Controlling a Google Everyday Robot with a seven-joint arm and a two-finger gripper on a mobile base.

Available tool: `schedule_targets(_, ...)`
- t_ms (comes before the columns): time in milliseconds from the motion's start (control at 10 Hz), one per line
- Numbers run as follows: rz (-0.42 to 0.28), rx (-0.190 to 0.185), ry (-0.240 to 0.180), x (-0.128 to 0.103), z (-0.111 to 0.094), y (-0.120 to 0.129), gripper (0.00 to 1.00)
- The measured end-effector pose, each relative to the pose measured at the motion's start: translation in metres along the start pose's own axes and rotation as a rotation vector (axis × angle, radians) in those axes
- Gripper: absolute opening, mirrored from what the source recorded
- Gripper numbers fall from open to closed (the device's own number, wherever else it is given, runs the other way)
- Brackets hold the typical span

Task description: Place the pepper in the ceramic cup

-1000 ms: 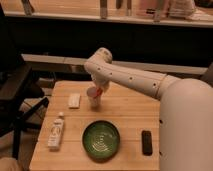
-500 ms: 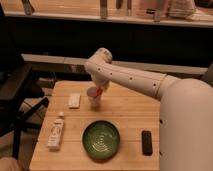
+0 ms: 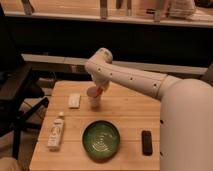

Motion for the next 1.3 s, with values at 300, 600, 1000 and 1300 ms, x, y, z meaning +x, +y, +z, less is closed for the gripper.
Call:
schedule_targets(300, -0.004, 0.005, 0.002, 0.0006, 0.0000, -0.0008, 0.32)
schedule_targets(600, -0.010, 0.013, 0.007, 0.0018, 0.0002, -0.0018, 0.28)
schedule_targets(1000, -0.028, 0.024, 0.015, 0.0015, 0.0006, -0.0068, 0.11)
schedule_targets(1300, -0.035, 0.030, 0.018, 0.0018, 0.0013, -0.0079, 0.13)
